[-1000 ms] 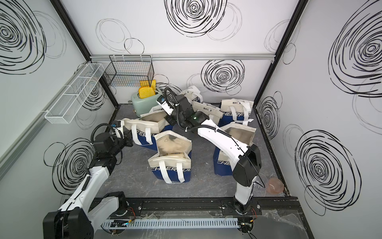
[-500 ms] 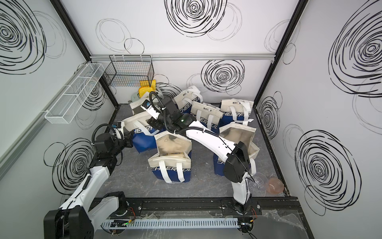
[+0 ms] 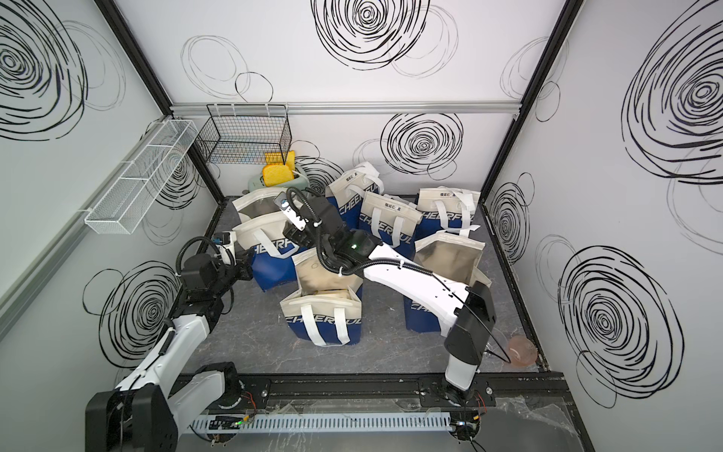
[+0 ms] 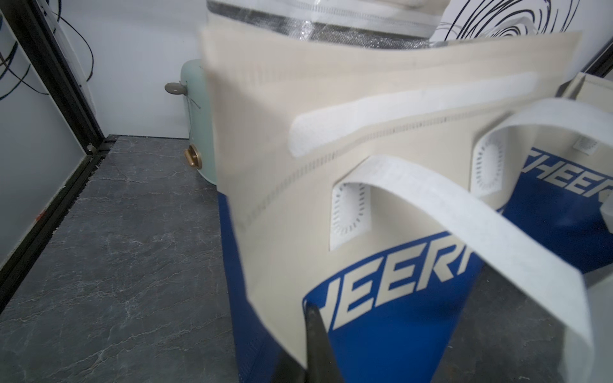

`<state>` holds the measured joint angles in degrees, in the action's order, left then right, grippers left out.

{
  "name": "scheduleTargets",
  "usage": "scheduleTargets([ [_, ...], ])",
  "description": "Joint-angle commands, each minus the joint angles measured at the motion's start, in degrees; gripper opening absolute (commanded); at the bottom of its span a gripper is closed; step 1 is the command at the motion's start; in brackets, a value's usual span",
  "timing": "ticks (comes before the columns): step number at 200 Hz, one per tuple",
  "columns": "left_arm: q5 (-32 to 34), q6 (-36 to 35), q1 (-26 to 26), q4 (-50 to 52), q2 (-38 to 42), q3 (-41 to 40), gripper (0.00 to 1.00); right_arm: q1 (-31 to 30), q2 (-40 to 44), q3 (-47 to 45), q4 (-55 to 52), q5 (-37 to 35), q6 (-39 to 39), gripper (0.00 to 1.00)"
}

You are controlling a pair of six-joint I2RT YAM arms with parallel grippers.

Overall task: Open the takeout bag
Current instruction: Place the takeout bag at the center of the board.

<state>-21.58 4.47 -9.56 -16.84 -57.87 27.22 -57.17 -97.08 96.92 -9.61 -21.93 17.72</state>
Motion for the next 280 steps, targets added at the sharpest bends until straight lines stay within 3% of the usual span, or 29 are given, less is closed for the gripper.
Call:
scheduleTargets([
  [1, -0.4, -1.6, -0.5, -1.8, -0.3, -0.7, 0.01, 0.3, 6.1, -3.5, 6.0, -8.4, 0.0, 0.83],
  [5, -0.6, -1.6, -0.5, -1.7, -0.3, -0.7, 0.02, 0.3, 6.9, -4.2, 5.9, -8.7, -0.3, 0.83],
  [19, -1.2, -1.7, -0.2, -1.5, 0.0, -0.8, 0.21, 0.3, 9.4, -6.6, 5.5, -9.4, -1.3, 0.83],
  [38, -1.3, -2.2, 0.2, -0.4, 0.7, -0.8, 0.29, 0.3, 12.9, -10.3, 5.6, -10.4, -2.7, 0.84],
  [117, 1.5, -5.0, 5.5, 7.7, 7.0, 0.1, 0.39, 2.6, 21.0, -16.0, 5.0, -11.1, -6.2, 0.84],
  [176, 3.7, -4.3, 6.4, 14.7, 12.4, 1.6, 0.52, 6.9, 23.4, -15.9, 1.9, -9.9, -10.1, 0.84],
  [211, 5.7, -2.6, 6.7, 18.6, 15.5, 2.8, 0.54, 10.7, 23.1, -13.7, -6.4, -3.6, -17.6, 0.83],
  [280, 9.5, 0.6, 8.5, 24.5, 18.1, 5.5, 0.79, 14.1, 25.8, -13.0, -24.6, 6.7, -23.0, 0.8],
])
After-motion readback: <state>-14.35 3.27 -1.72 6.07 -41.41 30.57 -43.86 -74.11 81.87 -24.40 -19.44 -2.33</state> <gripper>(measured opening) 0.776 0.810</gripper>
